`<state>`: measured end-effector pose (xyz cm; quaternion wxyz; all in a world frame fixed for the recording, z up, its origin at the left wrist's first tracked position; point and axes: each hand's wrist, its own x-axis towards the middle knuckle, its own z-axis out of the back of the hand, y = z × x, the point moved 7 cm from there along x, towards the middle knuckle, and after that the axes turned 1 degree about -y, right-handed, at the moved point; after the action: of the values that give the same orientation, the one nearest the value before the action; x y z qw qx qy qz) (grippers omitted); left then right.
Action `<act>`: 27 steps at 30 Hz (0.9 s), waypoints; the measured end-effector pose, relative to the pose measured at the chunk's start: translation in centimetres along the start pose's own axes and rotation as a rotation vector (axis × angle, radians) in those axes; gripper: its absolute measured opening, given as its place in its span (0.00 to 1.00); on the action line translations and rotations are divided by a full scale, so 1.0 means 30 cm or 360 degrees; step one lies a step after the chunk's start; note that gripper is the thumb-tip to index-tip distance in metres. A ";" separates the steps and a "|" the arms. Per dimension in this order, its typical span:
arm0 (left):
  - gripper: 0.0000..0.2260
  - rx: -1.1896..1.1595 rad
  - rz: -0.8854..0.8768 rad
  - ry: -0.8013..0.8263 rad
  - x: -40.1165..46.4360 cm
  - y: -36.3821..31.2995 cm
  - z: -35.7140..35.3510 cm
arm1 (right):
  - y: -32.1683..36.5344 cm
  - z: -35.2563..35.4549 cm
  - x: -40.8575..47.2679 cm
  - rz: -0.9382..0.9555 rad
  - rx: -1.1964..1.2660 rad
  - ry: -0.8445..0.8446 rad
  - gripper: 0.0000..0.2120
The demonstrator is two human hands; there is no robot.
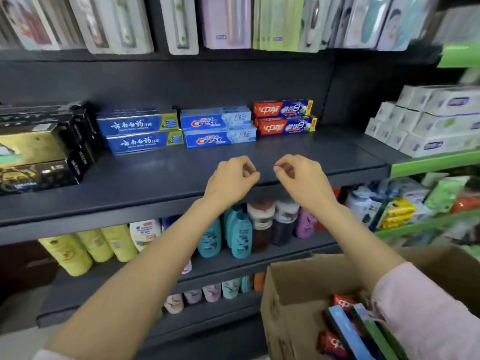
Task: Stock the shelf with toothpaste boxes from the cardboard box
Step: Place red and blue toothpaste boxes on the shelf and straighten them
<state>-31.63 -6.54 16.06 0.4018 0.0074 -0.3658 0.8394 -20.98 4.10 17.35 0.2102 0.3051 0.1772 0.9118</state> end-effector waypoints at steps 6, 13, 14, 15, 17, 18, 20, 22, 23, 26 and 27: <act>0.04 -0.0011 0.0017 0.0186 -0.153 -0.173 -0.323 | -0.301 0.092 -0.255 -0.0126 -0.0154 0.0200 0.07; 0.05 0.0096 0.0497 0.0425 -0.361 -0.217 -0.804 | -0.761 0.040 -0.541 -0.0377 -0.0370 0.0854 0.11; 0.05 0.0105 0.0568 0.0473 -0.392 -0.218 -0.868 | -0.820 0.024 -0.579 -0.0400 -0.0391 0.0940 0.11; 0.06 0.0101 0.0644 0.0531 -0.423 -0.210 -0.931 | -0.871 -0.002 -0.617 -0.0422 -0.0396 0.1048 0.12; 0.09 0.0055 0.0803 0.0628 -0.478 -0.184 -1.043 | -0.947 -0.067 -0.688 -0.0421 -0.0392 0.1279 0.13; 0.11 0.0028 0.0879 0.0674 -0.500 -0.169 -1.092 | -0.973 -0.104 -0.718 -0.0392 -0.0397 0.1401 0.15; 0.14 -0.0005 0.1041 0.0753 -0.537 -0.133 -1.176 | -1.012 -0.174 -0.763 -0.0327 -0.0455 0.1602 0.20; 0.19 -0.0024 0.1189 0.0848 -0.572 -0.091 -1.257 | -1.044 -0.231 -0.787 -0.0270 -0.0551 0.1736 0.23; 0.19 -0.0030 0.1243 0.0902 -0.590 -0.073 -1.294 | -1.064 -0.256 -0.798 -0.0258 -0.0614 0.1787 0.23; 0.16 -0.0210 0.1501 0.1034 -0.655 -0.007 -1.413 | -1.131 -0.317 -0.810 -0.0268 -0.0839 0.1862 0.22; 0.16 -0.0253 0.1554 0.1065 -0.667 0.005 -1.442 | -1.149 -0.334 -0.809 -0.0274 -0.0909 0.1861 0.22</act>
<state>-6.01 6.83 -21.83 0.0621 -0.4567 -0.2422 0.8538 -0.21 19.50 -17.43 0.2243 -0.3239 0.0370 0.9184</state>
